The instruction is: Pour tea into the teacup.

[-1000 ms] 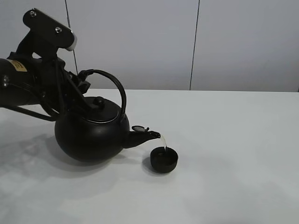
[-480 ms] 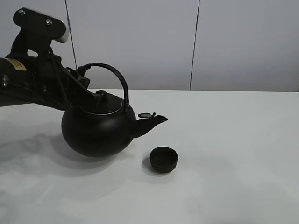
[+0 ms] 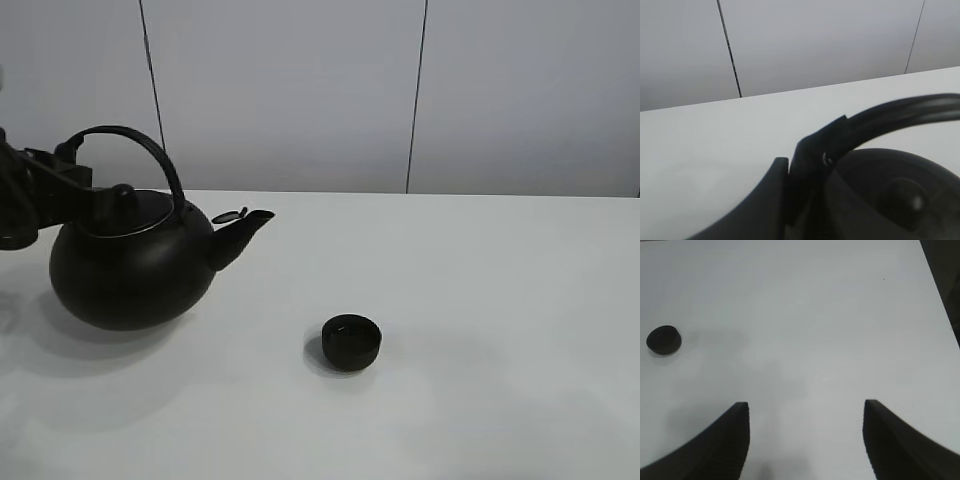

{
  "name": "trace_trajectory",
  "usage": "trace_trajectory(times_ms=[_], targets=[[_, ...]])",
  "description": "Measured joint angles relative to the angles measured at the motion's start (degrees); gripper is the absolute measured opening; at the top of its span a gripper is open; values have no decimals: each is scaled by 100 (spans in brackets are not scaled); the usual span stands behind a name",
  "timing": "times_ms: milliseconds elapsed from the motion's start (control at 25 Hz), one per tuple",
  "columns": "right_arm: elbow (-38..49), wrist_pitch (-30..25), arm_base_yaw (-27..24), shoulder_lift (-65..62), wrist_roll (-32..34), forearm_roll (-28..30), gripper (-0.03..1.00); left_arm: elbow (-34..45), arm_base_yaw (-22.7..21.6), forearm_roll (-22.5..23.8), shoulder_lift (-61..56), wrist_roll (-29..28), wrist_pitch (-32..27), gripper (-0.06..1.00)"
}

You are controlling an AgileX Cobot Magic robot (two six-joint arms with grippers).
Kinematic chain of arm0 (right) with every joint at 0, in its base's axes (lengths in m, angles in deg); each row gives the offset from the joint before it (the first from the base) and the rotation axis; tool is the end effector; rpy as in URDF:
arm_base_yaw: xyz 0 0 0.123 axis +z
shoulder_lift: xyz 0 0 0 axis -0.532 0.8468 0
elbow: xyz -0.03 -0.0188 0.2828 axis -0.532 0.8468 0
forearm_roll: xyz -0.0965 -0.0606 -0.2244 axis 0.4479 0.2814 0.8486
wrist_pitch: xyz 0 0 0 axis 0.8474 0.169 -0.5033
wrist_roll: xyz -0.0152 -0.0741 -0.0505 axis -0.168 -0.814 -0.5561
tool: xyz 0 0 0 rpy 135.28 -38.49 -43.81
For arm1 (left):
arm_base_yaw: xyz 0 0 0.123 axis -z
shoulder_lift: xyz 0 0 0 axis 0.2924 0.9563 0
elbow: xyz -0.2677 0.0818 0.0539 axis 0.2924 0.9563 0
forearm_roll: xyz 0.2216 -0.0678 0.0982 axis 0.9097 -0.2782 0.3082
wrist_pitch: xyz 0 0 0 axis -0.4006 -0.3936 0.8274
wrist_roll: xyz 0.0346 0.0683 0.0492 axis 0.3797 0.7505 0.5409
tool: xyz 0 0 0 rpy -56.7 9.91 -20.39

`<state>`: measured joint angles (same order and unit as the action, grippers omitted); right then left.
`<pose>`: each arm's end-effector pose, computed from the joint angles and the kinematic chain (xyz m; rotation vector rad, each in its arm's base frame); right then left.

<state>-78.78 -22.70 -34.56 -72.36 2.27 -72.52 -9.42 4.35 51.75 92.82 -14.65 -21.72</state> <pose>0.0045 0.0005 0.2674 0.0085 2.1395 -0.0355 0.2637 -0.0918 0.1574 0.2904 1.8123 -0.1302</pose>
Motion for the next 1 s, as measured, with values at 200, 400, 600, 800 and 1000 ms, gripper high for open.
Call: trace_trajectory(times_ms=[200,400,600,800,1000], targets=[[0,0,0,0,0,0,45,338,-286,591,13,-310,417,11],[0,0,0,0,0,0,45,592,-311,755,327,-384,762,11],[0,0,0,0,0,0,45,632,-328,965,539,-398,794,11],[0,0,0,0,0,0,45,632,-328,1116,543,-370,805,11],[0,-6,0,0,0,0,45,632,-328,1345,543,-375,847,15]])
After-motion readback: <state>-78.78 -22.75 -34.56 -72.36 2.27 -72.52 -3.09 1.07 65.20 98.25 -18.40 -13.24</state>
